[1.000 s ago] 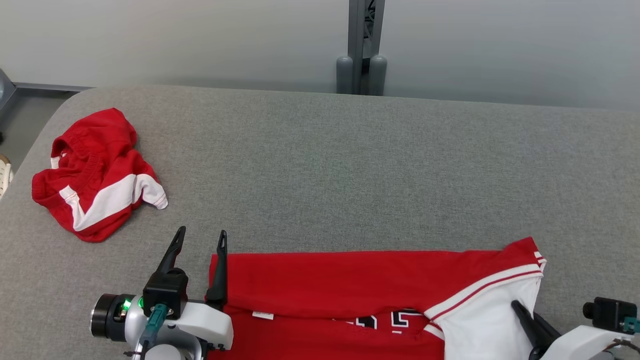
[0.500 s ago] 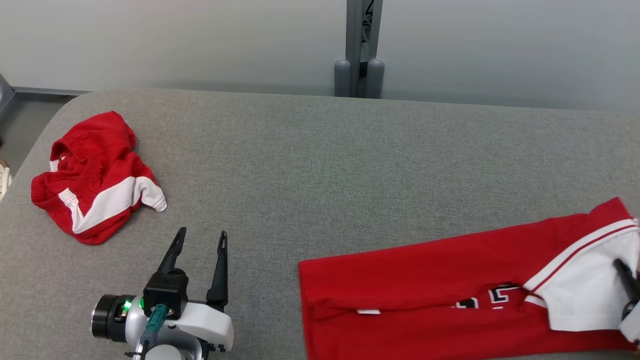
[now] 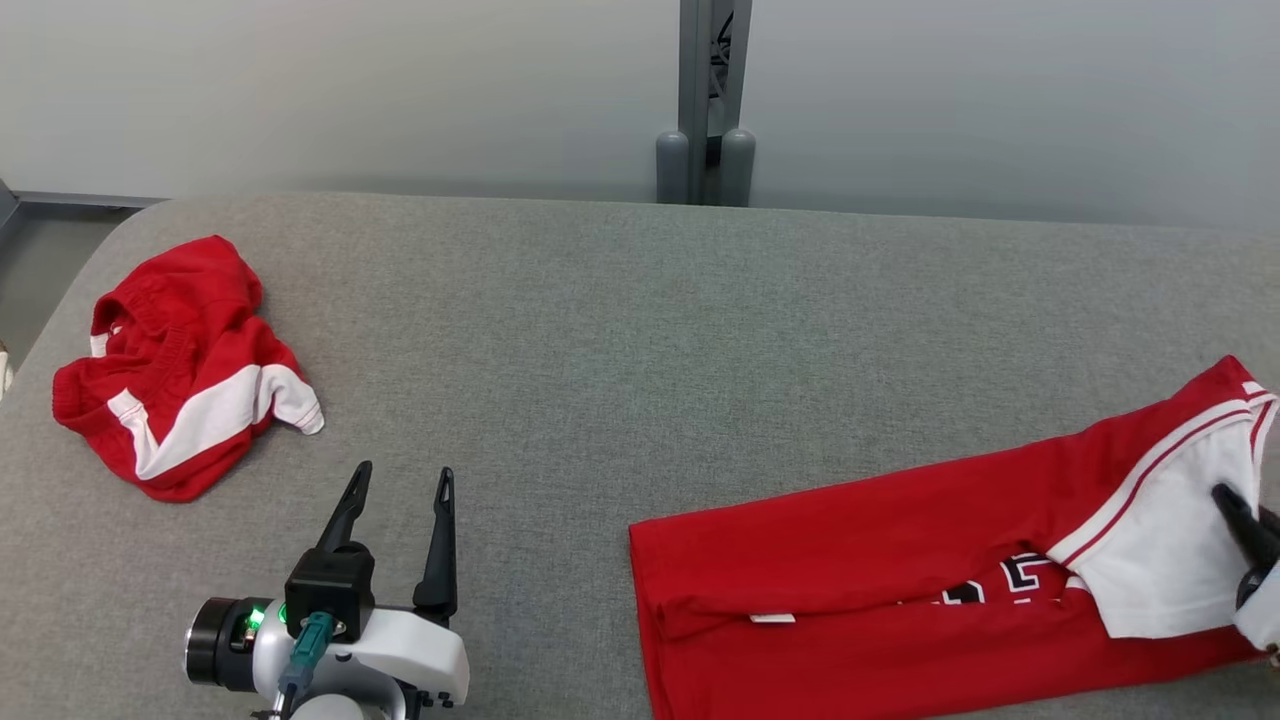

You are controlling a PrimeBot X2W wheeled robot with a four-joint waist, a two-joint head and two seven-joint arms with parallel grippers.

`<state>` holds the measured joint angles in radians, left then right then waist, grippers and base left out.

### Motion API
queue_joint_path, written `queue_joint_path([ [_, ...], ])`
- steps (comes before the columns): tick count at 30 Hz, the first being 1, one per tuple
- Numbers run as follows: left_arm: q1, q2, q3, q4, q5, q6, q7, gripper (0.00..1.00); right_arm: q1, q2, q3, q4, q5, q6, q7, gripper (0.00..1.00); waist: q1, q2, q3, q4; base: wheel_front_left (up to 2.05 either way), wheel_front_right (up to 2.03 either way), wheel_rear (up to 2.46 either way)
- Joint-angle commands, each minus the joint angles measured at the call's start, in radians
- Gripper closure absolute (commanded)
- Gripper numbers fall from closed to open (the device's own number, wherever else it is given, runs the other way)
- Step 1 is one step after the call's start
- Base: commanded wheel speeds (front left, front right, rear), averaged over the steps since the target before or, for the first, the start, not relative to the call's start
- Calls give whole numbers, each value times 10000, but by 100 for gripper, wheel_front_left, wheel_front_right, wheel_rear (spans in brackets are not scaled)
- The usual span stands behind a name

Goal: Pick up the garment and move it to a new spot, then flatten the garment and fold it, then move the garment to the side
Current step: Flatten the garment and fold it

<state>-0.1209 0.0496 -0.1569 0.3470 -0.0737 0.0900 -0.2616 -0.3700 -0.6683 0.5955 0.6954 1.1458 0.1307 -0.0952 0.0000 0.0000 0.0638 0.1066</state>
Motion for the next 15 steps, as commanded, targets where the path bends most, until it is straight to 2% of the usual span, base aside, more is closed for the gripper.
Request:
queue_joint_path([
  [1,33,26,27,-14,-75,57,-31,0,144,-85,75,-244,127,2,118,100,0,0,-22,-75,0,0,0],
  [9,44,31,66,-11,-139,104,-30,0,690,-259,268,-2678,1121,5,1140,100,0,0,-172,-401,0,0,0],
  [14,85,30,23,0,-251,146,-30,0,1160,-1,116,-4157,1978,4,1693,100,0,0,-243,-560,0,0,0],
  [15,58,30,-6,2,-266,159,-30,0,1364,237,63,-4581,2323,5,1888,100,0,0,-250,-597,0,0,0],
])
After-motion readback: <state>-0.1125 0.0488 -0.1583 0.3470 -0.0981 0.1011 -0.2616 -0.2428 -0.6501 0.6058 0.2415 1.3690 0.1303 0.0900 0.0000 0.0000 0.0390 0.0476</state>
